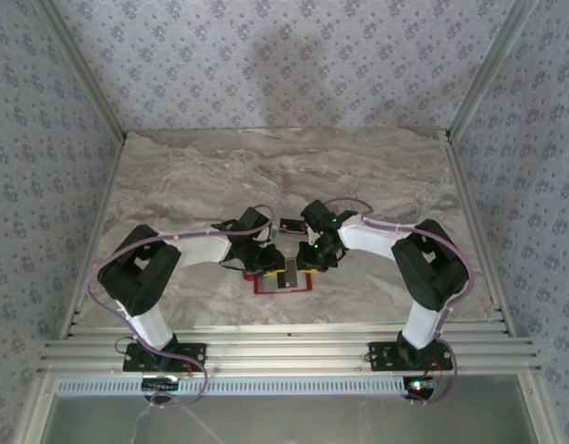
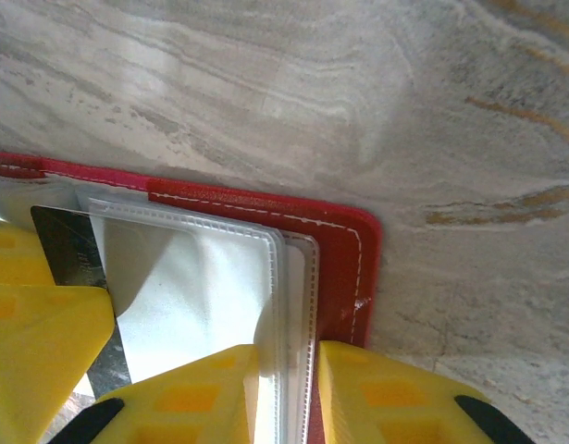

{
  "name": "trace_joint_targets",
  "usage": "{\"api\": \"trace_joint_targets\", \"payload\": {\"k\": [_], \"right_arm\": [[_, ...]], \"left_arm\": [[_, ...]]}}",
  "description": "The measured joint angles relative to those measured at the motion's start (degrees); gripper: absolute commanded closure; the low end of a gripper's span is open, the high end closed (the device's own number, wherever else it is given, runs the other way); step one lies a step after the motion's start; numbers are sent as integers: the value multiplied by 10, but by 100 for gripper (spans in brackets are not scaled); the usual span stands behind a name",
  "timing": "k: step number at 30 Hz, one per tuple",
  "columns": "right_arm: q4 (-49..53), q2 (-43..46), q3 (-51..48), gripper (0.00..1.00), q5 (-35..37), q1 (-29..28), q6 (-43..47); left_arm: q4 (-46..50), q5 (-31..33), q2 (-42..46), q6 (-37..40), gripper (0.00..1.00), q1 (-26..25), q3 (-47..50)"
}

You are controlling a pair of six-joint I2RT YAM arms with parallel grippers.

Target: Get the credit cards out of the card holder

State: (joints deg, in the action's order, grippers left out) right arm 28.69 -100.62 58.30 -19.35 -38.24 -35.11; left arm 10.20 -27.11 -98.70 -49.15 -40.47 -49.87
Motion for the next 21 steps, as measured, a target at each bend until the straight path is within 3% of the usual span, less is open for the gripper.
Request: {"api": "trace_joint_targets", "payload": {"k": [9,21], "right_arm": [[0,0,0,76,0,0,0],[2,0,0,78,5,1,0]], "left_arm": [[-12,-14,7,2,87,4,5],[45,2,37,39,89,19,5]]}}
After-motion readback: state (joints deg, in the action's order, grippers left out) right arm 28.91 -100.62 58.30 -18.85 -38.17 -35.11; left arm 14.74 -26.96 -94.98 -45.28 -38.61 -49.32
